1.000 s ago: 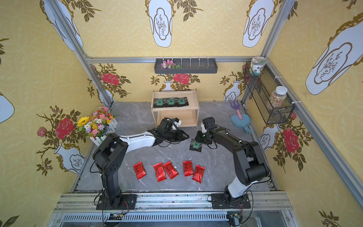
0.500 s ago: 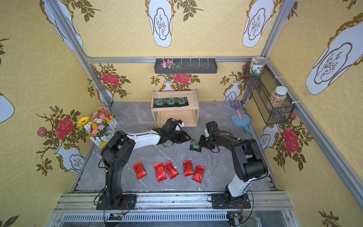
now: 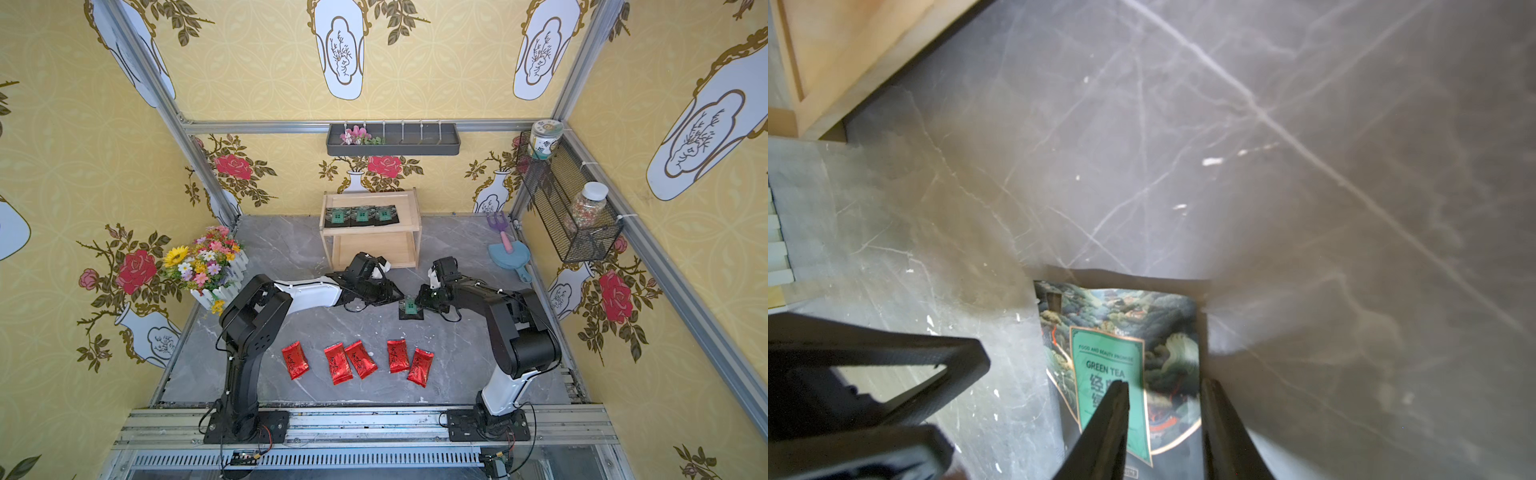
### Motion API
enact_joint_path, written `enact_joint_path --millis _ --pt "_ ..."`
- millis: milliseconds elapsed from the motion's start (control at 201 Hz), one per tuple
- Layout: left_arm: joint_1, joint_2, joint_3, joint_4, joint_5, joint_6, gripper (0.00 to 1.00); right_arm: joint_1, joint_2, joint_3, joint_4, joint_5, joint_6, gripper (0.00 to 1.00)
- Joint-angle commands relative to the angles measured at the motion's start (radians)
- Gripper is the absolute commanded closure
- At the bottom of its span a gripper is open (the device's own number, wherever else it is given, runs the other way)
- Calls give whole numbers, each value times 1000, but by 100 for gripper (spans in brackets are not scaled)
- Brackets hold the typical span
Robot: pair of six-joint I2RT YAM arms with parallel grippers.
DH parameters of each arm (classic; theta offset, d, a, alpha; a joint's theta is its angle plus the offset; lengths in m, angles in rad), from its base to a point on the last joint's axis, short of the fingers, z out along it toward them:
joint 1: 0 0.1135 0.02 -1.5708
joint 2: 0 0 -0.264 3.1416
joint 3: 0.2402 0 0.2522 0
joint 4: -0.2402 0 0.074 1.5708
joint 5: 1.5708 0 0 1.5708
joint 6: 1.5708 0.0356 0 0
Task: Place the tea bags on the shelf by color
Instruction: Pick up the tea bag from the center of the board.
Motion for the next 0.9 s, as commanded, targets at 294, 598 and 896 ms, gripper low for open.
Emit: enact_joint_path --millis 294,598,896 --pt "23 -43 -120 69 27 -28 61 44 18 -14 27 -35 42 66" --pt "30 -25 -123 94 59 -41 62 54 48 -23 94 -91 70 66" --pt "48 -106 -189 81 11 -58 63 67 48 -11 77 -88 65 66"
